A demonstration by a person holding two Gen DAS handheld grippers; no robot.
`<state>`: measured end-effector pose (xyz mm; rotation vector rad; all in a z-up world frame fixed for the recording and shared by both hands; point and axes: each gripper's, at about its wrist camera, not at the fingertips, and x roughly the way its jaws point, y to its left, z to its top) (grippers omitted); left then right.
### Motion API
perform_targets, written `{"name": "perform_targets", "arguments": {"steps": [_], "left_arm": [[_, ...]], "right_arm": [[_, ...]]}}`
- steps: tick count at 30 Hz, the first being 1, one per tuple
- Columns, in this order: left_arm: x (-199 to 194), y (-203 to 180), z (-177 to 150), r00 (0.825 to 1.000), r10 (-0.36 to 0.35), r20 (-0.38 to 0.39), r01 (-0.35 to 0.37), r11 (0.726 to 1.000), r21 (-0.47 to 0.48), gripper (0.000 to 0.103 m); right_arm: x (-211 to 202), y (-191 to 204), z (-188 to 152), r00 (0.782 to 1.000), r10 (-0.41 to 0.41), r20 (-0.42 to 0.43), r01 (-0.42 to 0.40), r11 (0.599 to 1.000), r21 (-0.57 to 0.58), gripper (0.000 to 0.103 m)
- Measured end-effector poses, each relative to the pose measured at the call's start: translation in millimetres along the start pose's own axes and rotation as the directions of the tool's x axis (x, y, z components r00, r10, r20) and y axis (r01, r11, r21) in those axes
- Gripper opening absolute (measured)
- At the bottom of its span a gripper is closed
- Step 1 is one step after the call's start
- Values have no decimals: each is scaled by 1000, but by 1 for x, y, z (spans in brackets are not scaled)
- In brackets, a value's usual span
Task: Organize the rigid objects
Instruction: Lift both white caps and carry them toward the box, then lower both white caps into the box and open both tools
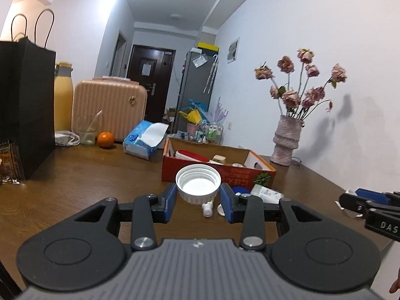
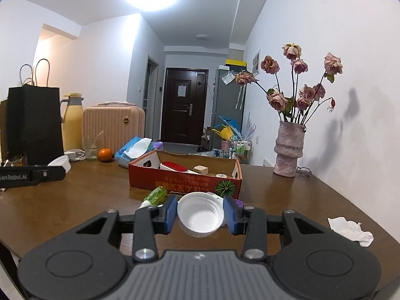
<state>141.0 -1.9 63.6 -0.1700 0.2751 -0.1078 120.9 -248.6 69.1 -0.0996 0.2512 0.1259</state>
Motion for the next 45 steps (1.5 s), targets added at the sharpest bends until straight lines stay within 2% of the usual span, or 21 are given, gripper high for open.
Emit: {"name": "perform_targets", "arguments": {"steps": [8,14,18,22,26,32,35,37,40,41,42,43,45], "left_arm": [[51,10,17,999,33,-31,-32,999,19,38],[98,10,40,999,42,-35,-39,997,71,38],[140,13,59,998,45,-43,-41,995,89,38],[190,21,80,996,15,-92,-7,997,80,38],[248,29,102,990,-16,-139,28,996,88,38],[339,41,110,969,-51,-241,74,993,88,38],[375,43,107,963,-56,-265,86,991,101,38],[397,44,103,958,-57,-281,92,989,113,38],[424,48,95,947,-62,-314,105,987,125,39],[431,49,93,942,-61,-329,108,986,126,41],[438,51,89,937,-61,-345,113,985,133,49],[442,53,86,937,-63,-344,118,983,141,54],[446,54,80,948,-70,-310,123,980,155,57]], "right_arm": [[46,-12,6,1000,-9,-19,10,999,32,39],[90,-23,28,1000,6,-22,-6,1000,8,39],[134,-30,51,997,59,-41,-60,998,-17,39],[189,-39,75,990,125,-67,-126,992,-8,39],[252,-46,98,981,153,-116,-156,988,-18,39],[366,-57,113,951,184,-249,-186,982,14,39],[421,-62,113,928,198,-317,-189,980,59,39],[460,-67,109,904,213,-369,-185,977,110,39],[497,-65,99,885,183,-429,-152,983,106,40],[506,-63,95,880,168,-445,-144,986,87,40],[513,-60,91,876,159,-456,-144,987,67,46],[518,-59,88,873,152,-463,-141,988,58,50],[522,-62,86,880,157,-449,-140,988,70,55]]}}
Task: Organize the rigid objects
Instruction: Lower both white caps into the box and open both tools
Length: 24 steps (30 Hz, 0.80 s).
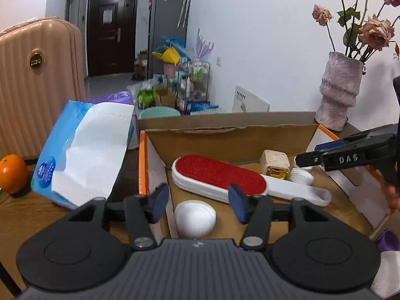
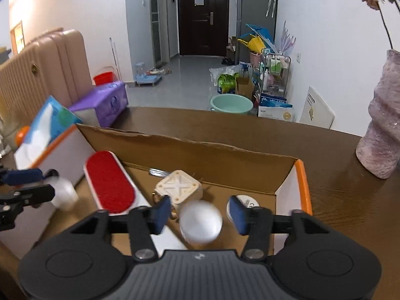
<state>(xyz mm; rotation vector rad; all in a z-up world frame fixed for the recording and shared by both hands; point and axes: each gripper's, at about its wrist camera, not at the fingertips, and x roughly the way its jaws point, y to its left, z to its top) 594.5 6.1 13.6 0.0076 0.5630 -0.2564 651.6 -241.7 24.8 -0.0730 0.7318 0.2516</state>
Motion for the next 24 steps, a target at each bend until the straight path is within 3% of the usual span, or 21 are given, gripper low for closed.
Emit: {"name": "perform_targets", "arguments": {"steps": [3,6,18,22,24], "left_arm": [[0,-5,-3,1000,12,13,-12,999,50,62],[-1,-6,-6,999,19,27,-20,998,54,62],[-4,-2,-7,999,13,49,-14,1000,24,61],[-11,-5,0,999,33,3,-33,999,-28,61],[-26,-11,6,999,44,20,-44,999,-30,62]], "right_arm": [[5,-10,-2,999,14,34,-15,999,49,65],[8,-6,-4,1000,-18,23,17,999,37,63],[1,-7,-4,997,31,70,-34,999,34,65],[4,-9,-1,997,42,68,-46,998,50,65],[1,-12,0,998,-5,65,-1,996,85,66]]}}
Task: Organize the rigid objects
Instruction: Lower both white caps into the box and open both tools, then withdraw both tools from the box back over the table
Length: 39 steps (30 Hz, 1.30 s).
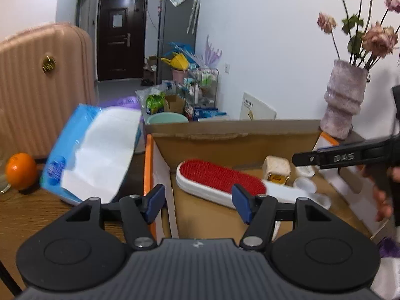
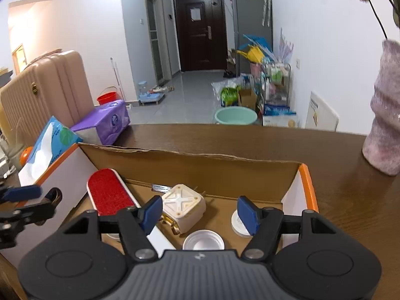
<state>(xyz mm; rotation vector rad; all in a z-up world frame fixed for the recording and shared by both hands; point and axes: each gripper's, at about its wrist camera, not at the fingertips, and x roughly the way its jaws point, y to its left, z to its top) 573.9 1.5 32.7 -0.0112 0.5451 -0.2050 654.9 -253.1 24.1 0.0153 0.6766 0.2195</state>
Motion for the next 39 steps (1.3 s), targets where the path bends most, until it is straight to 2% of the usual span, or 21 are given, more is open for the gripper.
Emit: {"name": "perform_targets", "arguments": {"steps": [2,5,7,15,21,28,34,39], "left_arm": [[-22,-4,5,1000,4,28,-4,1000,15,64],[-58,-6,10,998,14,55,-16,1000,26,67],[-84,-7,13,997,35,65,-37,999,26,67],[-194,-16,17,987,63,147,-72,996,60,73],[-273,-43,11,972,43,230,-68,992,102,79],[-325,-69,-28,958,23,285,-61,990,124,83],[-360,-85,-81,951,30,308,-63,993,99,86],[-408,-92,-139,921,25,388,-54,997,64,96]], "right_arm": [[-16,-1,0,998,-53,25,53,998,17,68],[-55,-4,1,997,-38,70,34,997,67,76],[-82,-2,3,996,-20,88,13,997,75,77],[-206,27,0,980,-41,197,54,997,-60,79],[-280,42,-16,971,-53,234,84,988,-128,82],[-341,58,-72,955,-57,290,114,976,-184,86],[-385,83,-146,938,-76,339,167,954,-250,86],[-423,101,-215,931,-23,365,116,965,-236,92]]}}
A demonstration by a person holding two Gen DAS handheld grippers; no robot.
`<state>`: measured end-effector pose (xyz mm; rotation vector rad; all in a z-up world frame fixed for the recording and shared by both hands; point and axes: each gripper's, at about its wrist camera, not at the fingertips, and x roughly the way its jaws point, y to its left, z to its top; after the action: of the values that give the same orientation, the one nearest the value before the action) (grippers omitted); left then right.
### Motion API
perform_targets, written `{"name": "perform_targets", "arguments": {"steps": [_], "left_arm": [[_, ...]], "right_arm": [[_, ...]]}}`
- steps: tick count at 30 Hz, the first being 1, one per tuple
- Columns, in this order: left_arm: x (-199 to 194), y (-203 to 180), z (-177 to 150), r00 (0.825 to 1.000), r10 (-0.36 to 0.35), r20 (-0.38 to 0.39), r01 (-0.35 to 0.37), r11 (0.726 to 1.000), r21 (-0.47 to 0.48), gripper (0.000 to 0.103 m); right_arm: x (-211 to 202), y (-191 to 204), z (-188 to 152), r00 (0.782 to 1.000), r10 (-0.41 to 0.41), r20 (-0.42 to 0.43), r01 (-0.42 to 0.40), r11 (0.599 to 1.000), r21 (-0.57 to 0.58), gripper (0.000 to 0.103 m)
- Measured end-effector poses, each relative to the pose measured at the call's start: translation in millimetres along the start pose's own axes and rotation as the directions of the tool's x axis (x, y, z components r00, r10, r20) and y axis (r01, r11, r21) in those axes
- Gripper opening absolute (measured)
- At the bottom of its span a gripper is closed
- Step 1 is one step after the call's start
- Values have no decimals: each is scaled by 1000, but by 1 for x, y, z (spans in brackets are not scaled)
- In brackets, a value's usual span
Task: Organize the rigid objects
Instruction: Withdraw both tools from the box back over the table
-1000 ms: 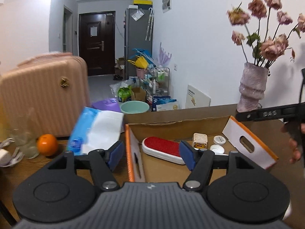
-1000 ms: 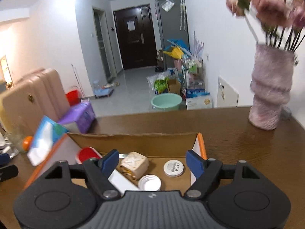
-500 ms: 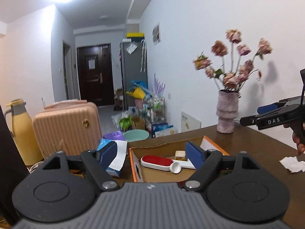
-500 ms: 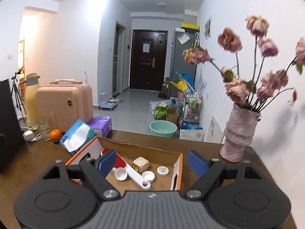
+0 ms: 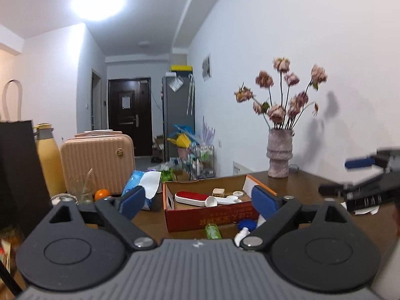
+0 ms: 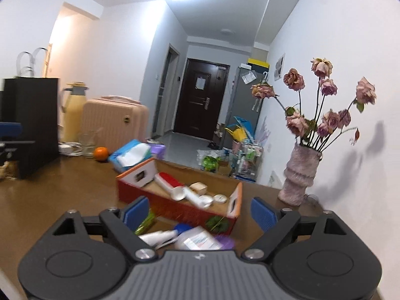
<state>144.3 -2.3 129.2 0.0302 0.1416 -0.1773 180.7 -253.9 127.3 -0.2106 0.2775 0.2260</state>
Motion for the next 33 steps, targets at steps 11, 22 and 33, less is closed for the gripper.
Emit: {"name": "perform_targets", "arguments": {"steps": [11,22,33], "left_arm": [[-35,-16,-60,998,18,-59,-18,1000,7,101],[18,-19,-91,979,-7,-203,3,1000,-17,101],[94,-33,-87,965,-45,-259,46,999,-4,101]], "right_arm": [[-39,51,-75,998,-5,-57,6,1000,15,93],[2,27,-96,990,-40,-136,51,996,80,93],[69,-9,-97,980,-43,-195,72,987,142,91]]}}
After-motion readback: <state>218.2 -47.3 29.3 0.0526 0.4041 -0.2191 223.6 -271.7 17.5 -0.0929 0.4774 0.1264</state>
